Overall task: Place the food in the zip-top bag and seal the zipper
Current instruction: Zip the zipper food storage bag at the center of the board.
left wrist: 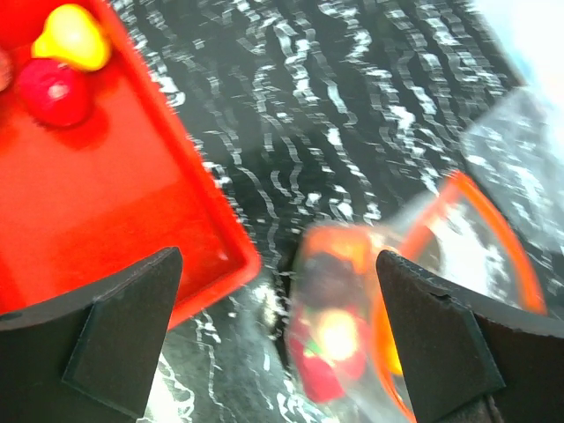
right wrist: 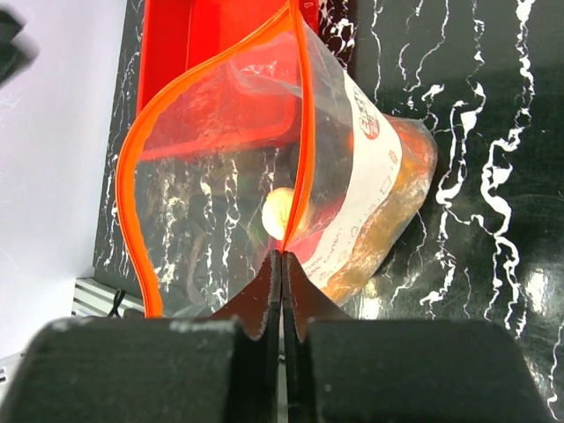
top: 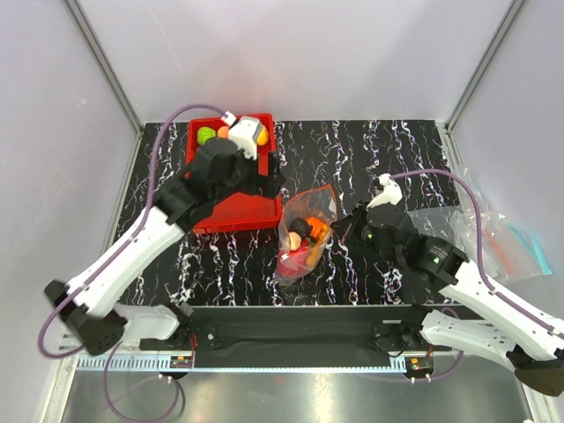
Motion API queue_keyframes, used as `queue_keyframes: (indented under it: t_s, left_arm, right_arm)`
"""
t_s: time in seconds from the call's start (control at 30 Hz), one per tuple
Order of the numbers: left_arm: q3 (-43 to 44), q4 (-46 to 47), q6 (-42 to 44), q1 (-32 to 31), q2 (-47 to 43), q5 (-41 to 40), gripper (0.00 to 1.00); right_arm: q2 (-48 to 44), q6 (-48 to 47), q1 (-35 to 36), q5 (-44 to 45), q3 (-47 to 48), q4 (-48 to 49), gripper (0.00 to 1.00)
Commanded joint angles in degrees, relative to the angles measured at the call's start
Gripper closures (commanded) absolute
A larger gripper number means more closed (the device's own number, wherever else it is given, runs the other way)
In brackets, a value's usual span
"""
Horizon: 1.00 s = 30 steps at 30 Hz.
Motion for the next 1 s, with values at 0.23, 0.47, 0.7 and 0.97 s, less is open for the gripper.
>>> queue_keyframes:
  t_s: [0.23, 0.47, 0.7, 0.97]
  left_arm:
    - [-29.2, 19.7, 0.2, -1.5, -28.4, 8.1, 0.01]
    - [-44.8, 30.9, 5.3, -9.6, -38.4, 11.6, 0.01]
    - [-54.1, 40.4, 6.4, -15.7, -42.5, 9.9, 0.01]
    - [-62.8, 50.5, 7.6, -17.7, -46.7, 12.8, 0.01]
  right_arm:
    - [1.5, -2.0, -0.4, 1.0, 1.7, 5.2, 0.99]
    - [1.2, -2.5, -0.3, 1.2, 1.7, 6.1, 0.99]
    - [1.0, -2.4, -0.3, 1.2, 1.8, 6.3, 0.99]
    - [-0.6, -2.4, -0.4, 1.8, 1.4, 5.6, 0.99]
